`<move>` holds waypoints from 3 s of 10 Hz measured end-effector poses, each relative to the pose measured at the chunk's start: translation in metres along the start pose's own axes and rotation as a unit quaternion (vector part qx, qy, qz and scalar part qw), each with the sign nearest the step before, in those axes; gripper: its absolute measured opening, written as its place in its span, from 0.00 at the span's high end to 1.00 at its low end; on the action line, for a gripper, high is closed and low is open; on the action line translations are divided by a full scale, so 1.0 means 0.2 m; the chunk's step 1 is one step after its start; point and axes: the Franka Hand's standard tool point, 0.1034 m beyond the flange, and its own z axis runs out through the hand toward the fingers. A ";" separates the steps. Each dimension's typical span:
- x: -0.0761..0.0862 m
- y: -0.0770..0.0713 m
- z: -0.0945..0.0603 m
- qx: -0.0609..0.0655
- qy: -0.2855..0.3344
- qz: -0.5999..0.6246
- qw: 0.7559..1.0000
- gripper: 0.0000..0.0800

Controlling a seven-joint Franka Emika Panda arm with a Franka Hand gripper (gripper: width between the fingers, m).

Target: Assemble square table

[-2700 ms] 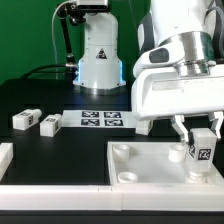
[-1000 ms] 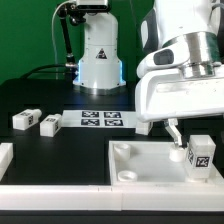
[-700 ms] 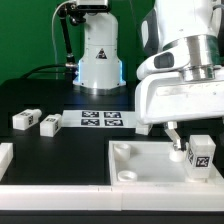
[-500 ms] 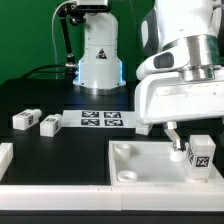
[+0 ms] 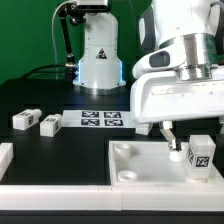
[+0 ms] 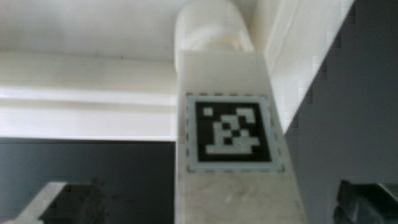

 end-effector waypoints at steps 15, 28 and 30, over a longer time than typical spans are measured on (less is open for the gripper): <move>0.03 -0.03 0.04 -0.003 -0.288 0.127 0.949 0.61; 0.00 0.01 0.04 -0.096 -0.207 0.677 0.700 0.63; 0.00 0.01 0.04 -0.088 -0.211 0.631 0.741 0.54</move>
Offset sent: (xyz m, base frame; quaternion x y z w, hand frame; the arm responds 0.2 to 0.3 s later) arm 0.0135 -0.0088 0.0044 -0.0090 -0.1753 0.0038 0.9845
